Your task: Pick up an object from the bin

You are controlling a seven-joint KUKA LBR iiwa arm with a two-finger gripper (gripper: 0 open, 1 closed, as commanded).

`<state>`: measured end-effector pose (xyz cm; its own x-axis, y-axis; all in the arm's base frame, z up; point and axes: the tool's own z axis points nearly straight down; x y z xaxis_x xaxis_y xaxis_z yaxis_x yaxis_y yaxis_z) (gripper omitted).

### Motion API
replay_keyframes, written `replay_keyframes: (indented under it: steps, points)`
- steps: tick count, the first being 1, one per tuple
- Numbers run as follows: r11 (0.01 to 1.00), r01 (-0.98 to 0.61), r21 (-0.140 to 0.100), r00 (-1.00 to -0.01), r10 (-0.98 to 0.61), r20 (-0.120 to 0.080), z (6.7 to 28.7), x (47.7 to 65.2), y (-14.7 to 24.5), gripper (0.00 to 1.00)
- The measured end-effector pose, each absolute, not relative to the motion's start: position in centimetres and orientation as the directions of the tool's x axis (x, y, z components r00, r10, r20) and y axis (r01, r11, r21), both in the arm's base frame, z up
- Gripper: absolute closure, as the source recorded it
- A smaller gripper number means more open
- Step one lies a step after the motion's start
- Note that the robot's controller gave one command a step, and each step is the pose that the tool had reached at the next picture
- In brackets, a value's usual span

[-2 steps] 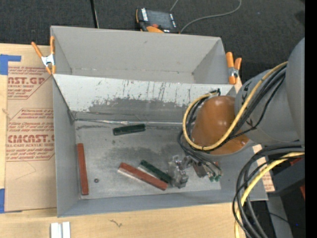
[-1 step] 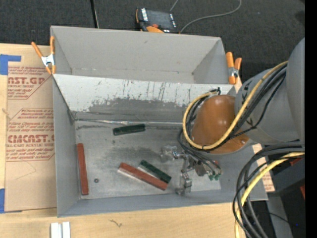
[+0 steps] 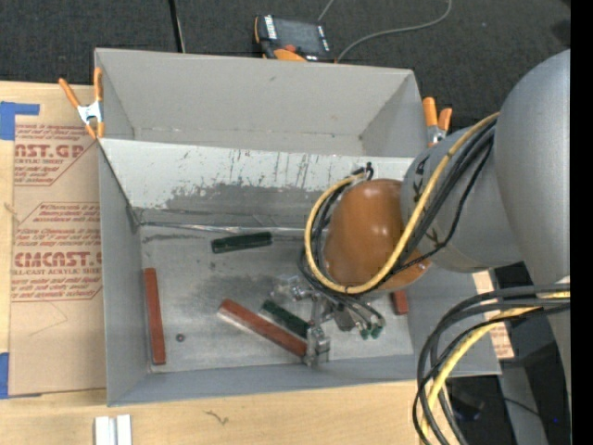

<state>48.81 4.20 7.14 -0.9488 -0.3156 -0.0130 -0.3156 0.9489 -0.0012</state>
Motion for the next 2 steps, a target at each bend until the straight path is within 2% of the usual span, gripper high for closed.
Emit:
replay_keyframes:
  steps: [1, 2]
  points:
    - [0.95, -0.312, 0.0, -0.95, -0.312, -0.001, 7.0, 48.5, 4.0, 1.0]
    - [0.964, -0.266, -0.002, -0.964, -0.266, -0.009, 16.3, 50.3, 3.0, 1.0]
